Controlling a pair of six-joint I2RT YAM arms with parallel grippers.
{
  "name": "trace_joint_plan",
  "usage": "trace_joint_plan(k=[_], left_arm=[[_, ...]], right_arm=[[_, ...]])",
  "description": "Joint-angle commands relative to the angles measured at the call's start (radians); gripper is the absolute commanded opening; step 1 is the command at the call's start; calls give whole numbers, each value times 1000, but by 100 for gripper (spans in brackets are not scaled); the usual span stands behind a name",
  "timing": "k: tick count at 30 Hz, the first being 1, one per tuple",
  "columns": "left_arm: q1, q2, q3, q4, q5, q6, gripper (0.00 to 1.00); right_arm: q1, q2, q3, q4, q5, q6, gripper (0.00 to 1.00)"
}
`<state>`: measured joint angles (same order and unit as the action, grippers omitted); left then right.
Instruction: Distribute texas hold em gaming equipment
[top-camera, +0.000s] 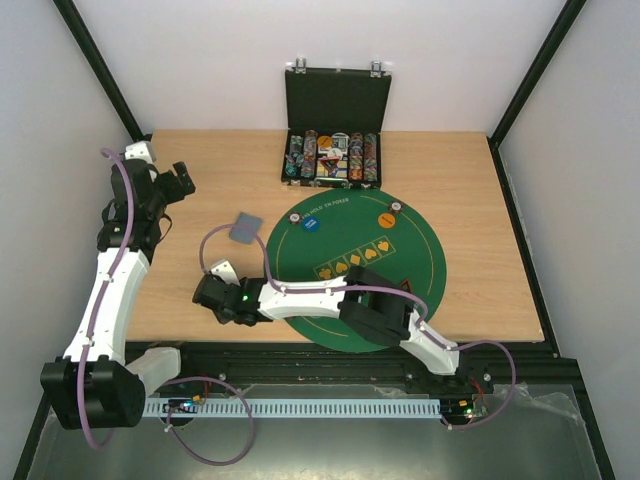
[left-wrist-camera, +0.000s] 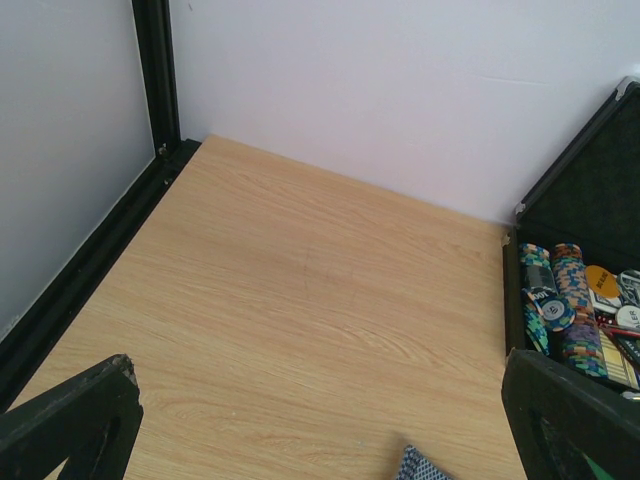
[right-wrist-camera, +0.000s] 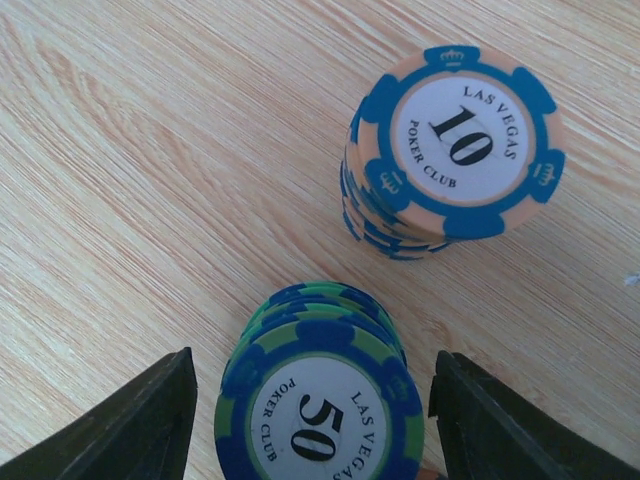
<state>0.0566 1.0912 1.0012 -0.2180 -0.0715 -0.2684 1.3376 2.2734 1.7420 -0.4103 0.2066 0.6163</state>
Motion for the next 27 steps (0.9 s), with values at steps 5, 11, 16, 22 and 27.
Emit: trace_joint_plan(k=[5, 11, 16, 22, 27], left_arm=[[3, -21, -1, 9, -10, 14, 99], [3, -19, -1, 9, -10, 15, 100], [3, -18, -1, 8, -10, 15, 100], [3, -17, -1, 8, -11, 14, 99], [3, -16, -1, 8, -11, 14, 100]], right_arm=[[6, 22, 42, -44, 30, -10, 54], [6, 25, 48, -37, 24, -19, 44], [6, 23, 51, -36, 24, -30, 38], [11, 12, 51, -39, 27, -36, 36], [17, -14, 53, -38, 35, -44, 36]])
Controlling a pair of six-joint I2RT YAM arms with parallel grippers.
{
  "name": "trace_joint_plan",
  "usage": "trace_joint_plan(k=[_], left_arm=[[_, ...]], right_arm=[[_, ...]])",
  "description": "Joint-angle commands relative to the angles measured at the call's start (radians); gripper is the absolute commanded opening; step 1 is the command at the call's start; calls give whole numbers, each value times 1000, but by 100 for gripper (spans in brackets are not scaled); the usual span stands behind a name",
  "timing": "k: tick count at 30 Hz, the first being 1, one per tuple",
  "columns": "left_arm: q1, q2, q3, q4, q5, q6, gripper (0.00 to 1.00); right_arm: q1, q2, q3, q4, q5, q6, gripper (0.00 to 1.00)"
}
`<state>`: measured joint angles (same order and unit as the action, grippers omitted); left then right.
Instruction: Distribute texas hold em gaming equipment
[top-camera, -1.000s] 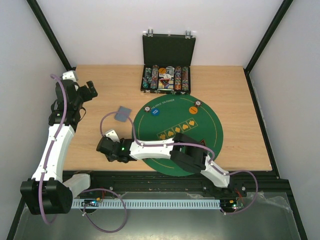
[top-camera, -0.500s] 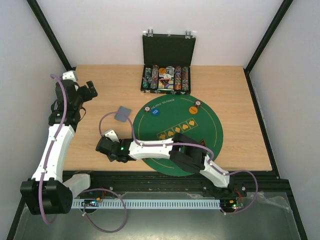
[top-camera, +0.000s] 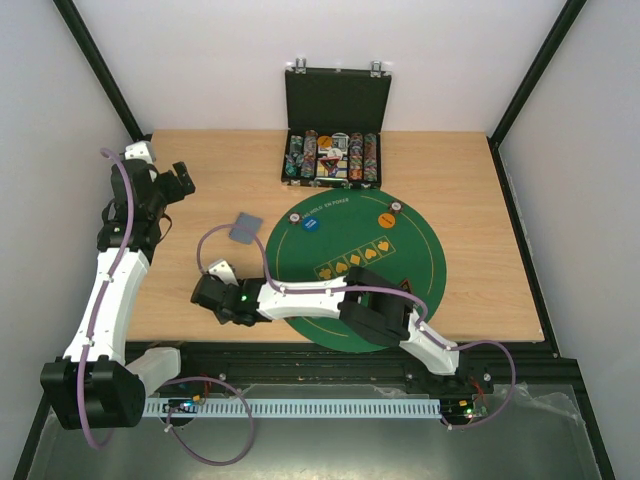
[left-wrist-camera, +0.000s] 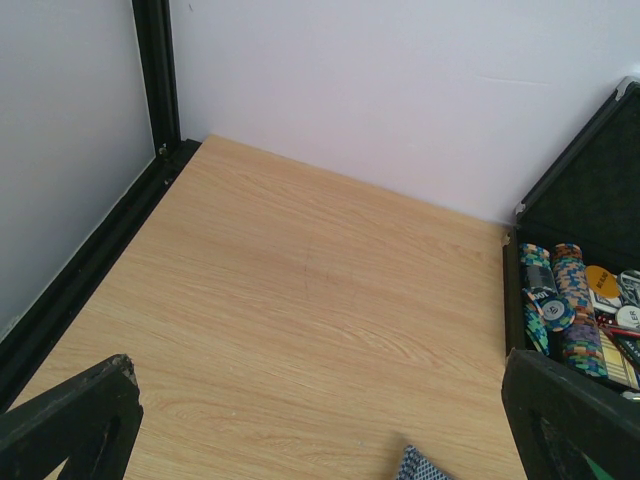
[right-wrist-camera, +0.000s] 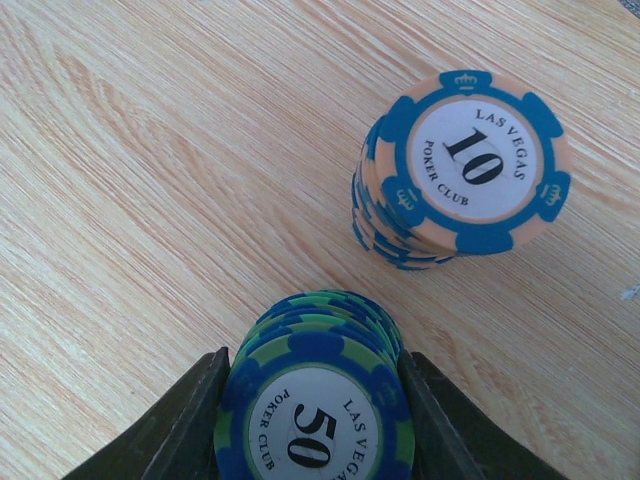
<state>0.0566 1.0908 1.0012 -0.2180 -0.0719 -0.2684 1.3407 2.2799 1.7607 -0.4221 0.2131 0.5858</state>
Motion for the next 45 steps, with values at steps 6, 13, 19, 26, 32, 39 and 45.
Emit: trace_joint_plan(k=[6, 13, 19, 26, 32, 39, 45], left_arm=[[3, -15, -1, 8, -11, 15, 100], [3, -16, -1, 8, -11, 15, 99], [3, -16, -2, 9, -11, 14, 99], [3, -15, -1, 7, -10, 12, 100], [3, -16, -1, 8, -11, 13, 99], [3, -14, -1, 8, -12, 14, 100], [3, -14, -1, 8, -15, 15, 99]], right_arm=[[17, -39, 34, -34, 45, -14, 35], [18, -52, 31, -39, 65, -13, 35], [18, -46, 34, -37, 75, -16, 35], [18, -50, 34, -40, 75, -11, 36], [18, -82, 24, -30, 48, -12, 36], [18, -119, 3, -39, 48, -18, 35], [18, -175, -57, -48, 51, -20, 36]])
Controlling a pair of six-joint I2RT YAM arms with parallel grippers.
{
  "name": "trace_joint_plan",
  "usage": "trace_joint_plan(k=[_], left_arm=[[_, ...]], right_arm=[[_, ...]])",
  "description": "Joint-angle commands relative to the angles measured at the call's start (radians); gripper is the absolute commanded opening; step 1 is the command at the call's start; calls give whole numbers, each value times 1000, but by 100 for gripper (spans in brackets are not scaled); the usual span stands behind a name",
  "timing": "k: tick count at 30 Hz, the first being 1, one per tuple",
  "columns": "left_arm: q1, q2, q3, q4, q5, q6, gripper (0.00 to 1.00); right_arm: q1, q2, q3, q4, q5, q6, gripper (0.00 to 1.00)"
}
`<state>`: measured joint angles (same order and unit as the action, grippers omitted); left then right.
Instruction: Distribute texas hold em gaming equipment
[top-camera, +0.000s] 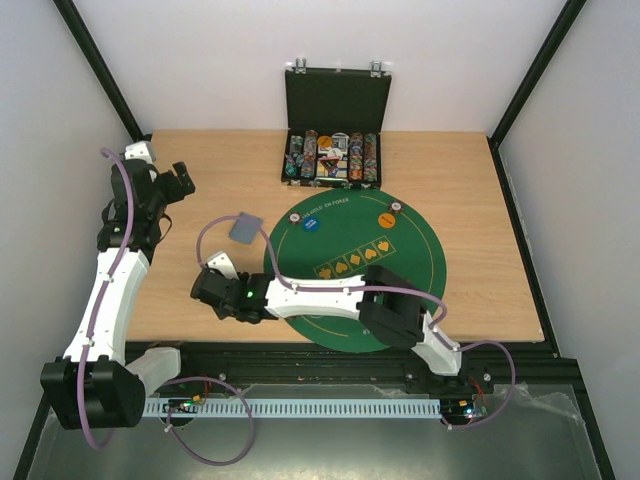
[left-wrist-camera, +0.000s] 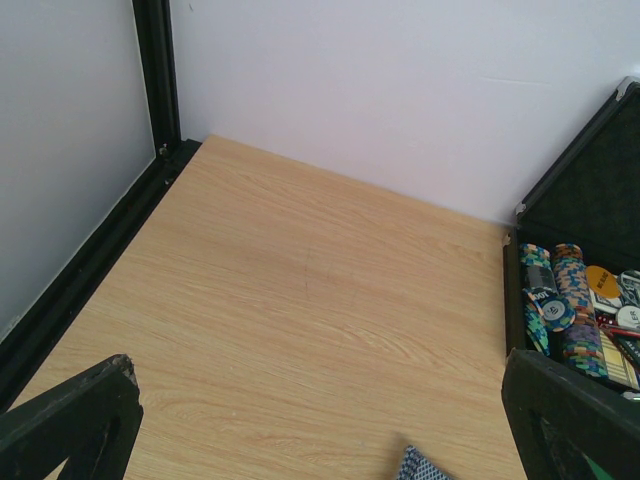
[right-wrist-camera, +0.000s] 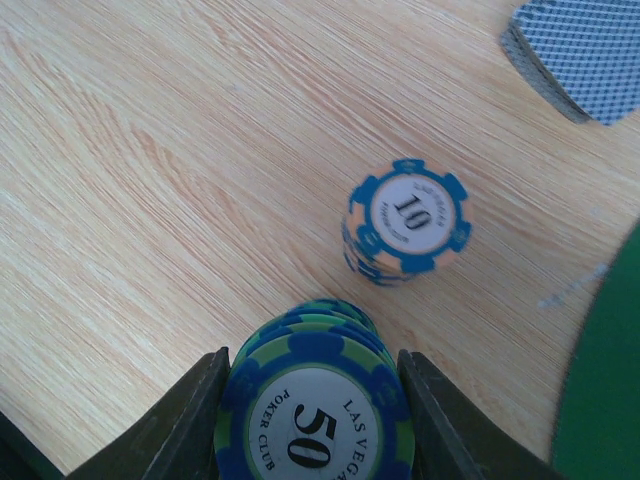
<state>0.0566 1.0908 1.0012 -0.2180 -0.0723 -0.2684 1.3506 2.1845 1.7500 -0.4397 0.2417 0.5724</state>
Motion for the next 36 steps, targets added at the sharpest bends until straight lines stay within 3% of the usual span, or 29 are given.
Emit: trace_joint_plan(k=[1, 15, 20, 36], left_arm=[[3, -13, -2, 9, -16, 16, 99], [3, -16, -3, 10, -12, 14, 99], [3, -13, -4, 11, -12, 12, 99], [3, -7, -4, 11, -14, 14, 99]], right_arm=[[8, -98, -71, -24, 23, -5, 36], [6, -522, -643, -9, 37, 129, 36], [7, -626, -829, 89, -33, 159, 36], [24, -584, -936, 229, -116, 143, 35]])
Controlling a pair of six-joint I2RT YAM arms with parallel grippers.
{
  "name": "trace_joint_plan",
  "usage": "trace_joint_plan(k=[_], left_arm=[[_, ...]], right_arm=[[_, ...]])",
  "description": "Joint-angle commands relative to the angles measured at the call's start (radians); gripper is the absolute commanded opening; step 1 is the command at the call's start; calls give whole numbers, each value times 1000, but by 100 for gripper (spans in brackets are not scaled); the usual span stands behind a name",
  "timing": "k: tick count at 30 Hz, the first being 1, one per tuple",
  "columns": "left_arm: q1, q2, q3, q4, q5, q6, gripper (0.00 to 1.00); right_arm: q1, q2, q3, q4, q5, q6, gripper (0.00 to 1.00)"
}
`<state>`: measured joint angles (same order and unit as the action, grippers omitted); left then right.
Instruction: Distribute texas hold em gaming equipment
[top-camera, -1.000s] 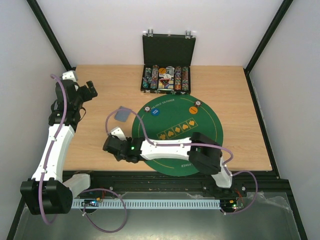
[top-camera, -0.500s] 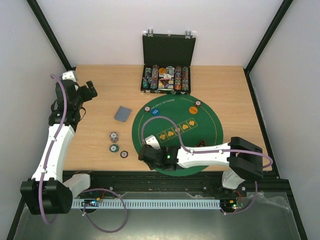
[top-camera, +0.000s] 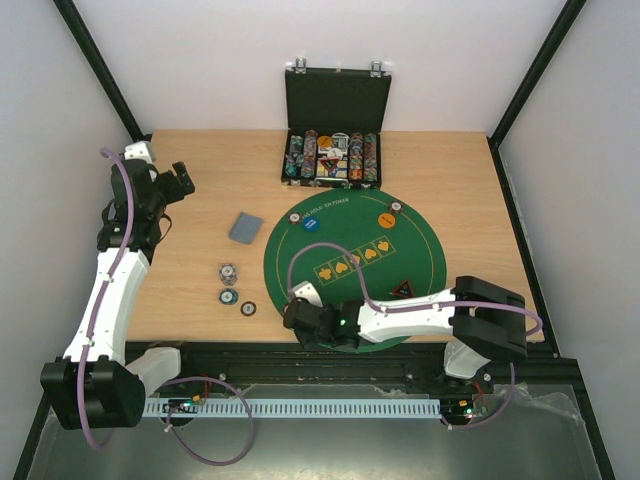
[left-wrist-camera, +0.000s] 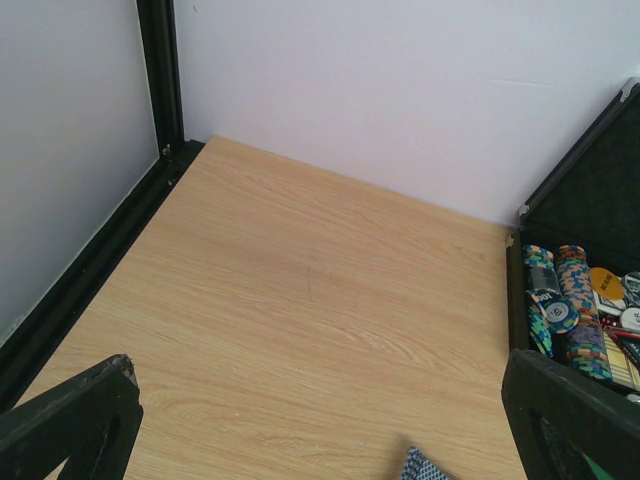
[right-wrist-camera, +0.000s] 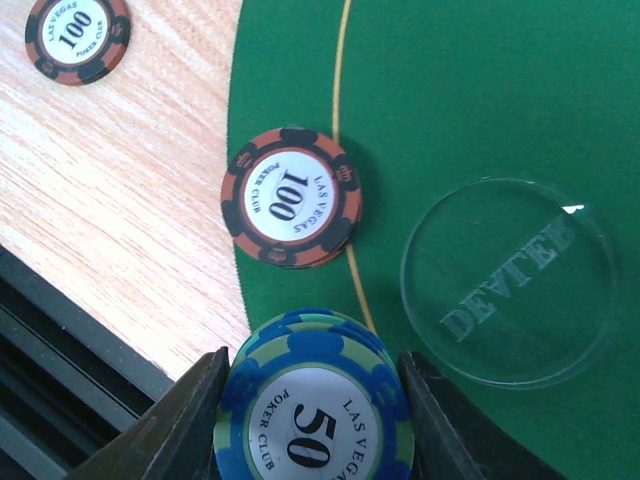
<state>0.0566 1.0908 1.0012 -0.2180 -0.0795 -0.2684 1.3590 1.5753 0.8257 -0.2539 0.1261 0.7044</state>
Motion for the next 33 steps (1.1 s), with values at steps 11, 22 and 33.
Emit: trace_joint_plan(k=[11, 22, 33], left_arm=[[3, -5, -5, 10, -9, 15, 100], [3, -2, -4, 9, -11, 16, 100], [3, 0, -5, 9, -13, 15, 99]], right_arm=[[23, 94, -13, 60, 1, 27, 35], [11, 120, -6, 29, 39, 41, 36], [0, 127, -11, 21, 55, 57, 37]])
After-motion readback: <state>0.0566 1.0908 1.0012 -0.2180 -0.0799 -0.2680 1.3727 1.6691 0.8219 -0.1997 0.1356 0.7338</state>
